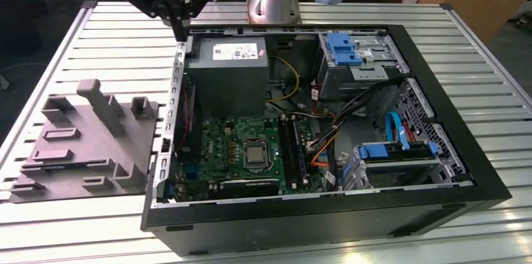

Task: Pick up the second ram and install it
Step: 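Reach for the second ram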

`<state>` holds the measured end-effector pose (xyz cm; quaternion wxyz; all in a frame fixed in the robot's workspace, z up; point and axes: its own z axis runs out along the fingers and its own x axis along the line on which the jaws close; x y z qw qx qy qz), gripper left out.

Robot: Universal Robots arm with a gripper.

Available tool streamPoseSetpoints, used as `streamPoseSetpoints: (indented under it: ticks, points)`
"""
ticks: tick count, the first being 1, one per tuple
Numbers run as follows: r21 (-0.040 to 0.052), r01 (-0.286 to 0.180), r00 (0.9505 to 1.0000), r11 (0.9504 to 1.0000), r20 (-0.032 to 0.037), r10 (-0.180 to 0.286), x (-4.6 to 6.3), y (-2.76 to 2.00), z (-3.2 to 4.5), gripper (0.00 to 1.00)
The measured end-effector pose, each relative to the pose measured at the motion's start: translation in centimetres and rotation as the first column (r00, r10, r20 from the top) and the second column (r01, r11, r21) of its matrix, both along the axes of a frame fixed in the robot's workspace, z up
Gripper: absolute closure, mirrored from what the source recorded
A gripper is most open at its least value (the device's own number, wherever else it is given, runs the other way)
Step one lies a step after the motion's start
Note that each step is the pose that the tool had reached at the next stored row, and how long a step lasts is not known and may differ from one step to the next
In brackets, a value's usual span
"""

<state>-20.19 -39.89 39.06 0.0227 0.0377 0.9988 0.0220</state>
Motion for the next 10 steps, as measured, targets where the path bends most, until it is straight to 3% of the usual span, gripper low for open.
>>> streamPoseSetpoints:
  ticks: [10]
  points:
    - [0.0001, 0.0, 1.0, 1.0, 0.0031, 0.0, -2.2, 0.0, -0.17, 0.9]
